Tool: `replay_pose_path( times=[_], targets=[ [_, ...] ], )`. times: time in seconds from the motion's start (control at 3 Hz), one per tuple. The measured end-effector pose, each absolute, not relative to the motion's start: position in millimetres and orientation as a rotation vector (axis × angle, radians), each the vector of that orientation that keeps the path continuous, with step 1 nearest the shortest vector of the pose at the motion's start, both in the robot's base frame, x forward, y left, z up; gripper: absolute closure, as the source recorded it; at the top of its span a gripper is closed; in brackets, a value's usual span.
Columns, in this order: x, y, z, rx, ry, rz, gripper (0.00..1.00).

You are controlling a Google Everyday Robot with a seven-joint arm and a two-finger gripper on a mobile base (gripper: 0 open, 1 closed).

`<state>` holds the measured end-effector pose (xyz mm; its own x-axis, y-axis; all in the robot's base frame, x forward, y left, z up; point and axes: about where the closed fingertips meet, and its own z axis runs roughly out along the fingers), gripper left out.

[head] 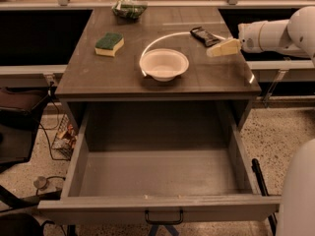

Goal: Place rxbar chocolate into top drawer

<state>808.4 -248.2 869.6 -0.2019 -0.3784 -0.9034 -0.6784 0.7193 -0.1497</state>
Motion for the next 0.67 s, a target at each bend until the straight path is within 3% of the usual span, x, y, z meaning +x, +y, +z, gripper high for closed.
replay_pose_path(
  times=[0.67],
  targets=[
    [816,-236,871,-0.839,1.792,0.329,0.0]
  ],
)
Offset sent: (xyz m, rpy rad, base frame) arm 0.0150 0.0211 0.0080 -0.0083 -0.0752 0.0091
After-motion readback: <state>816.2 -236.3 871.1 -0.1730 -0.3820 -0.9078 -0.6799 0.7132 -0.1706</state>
